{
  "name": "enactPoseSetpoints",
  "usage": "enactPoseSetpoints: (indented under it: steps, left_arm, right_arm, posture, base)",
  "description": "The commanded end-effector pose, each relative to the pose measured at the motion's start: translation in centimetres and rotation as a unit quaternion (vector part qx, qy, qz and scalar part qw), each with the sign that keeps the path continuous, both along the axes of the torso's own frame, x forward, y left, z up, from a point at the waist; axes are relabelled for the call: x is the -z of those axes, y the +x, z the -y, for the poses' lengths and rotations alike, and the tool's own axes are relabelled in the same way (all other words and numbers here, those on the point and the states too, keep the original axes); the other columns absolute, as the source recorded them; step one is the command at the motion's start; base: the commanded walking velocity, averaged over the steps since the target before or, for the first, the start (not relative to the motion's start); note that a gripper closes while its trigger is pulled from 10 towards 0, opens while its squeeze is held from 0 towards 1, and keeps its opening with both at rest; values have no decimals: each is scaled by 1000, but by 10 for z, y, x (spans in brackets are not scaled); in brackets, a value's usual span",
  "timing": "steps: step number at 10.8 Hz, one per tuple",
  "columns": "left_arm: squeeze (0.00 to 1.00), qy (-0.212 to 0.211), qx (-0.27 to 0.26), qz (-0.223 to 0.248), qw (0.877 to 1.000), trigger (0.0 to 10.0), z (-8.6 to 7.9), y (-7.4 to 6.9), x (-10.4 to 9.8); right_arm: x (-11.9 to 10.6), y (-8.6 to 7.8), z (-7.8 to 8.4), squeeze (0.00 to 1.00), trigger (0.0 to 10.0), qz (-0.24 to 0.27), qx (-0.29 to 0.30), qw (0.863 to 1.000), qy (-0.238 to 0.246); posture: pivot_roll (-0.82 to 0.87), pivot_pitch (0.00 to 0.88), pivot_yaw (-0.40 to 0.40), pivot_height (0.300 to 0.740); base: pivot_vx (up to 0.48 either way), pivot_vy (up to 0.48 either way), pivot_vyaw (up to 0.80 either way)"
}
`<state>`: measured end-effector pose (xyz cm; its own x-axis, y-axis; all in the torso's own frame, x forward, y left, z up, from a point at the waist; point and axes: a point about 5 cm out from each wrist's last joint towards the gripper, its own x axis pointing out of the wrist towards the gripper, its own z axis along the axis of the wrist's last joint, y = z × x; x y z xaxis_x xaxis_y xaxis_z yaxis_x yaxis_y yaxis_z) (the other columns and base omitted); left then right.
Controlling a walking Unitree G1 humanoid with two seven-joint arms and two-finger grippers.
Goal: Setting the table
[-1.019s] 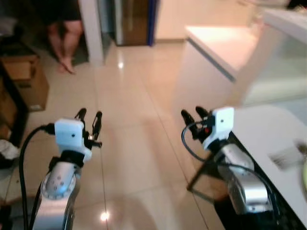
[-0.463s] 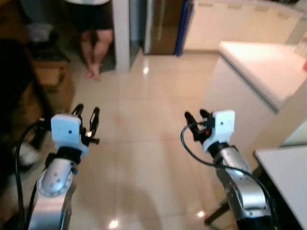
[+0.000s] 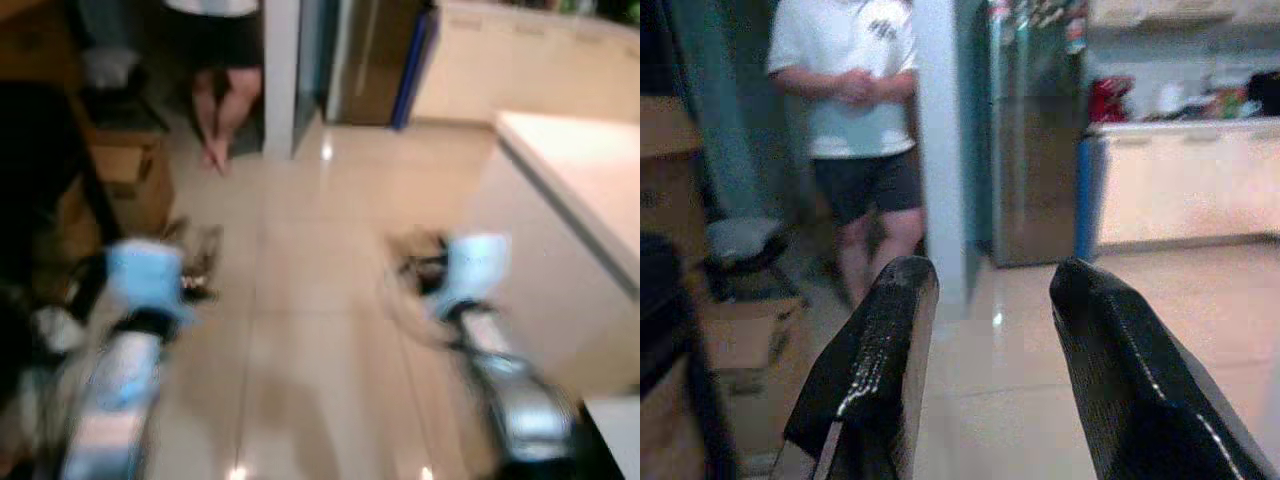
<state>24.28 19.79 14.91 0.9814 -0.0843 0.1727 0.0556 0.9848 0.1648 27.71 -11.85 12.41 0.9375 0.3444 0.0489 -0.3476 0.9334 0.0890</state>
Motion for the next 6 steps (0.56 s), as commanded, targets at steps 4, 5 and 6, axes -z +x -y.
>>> enactPoseSetpoints:
  steps: [4, 5, 6]
  left_arm:
    - [0, -1, 32, 29, 999, 10000, 16, 10, -17]
    - [0, -1, 34, 27, 999, 10000, 14, 13, -18]
    - [0, -22, 20, 26, 999, 10000, 8, 16, -18]
  right_arm:
    - [-4, 5, 24, 0, 10000, 4, 33, 999, 8]
    - [-8, 9, 18, 0, 10000, 14, 24, 1000, 6]
    - [-15, 8, 16, 0, 10000, 29, 26, 999, 5]
  posture:
    - [150, 0, -75, 740]
    - [136, 0, -52, 740]
    - [120, 0, -39, 740]
  base:
    - [480, 0, 0]
    - [480, 0, 0]
    - [480, 0, 0]
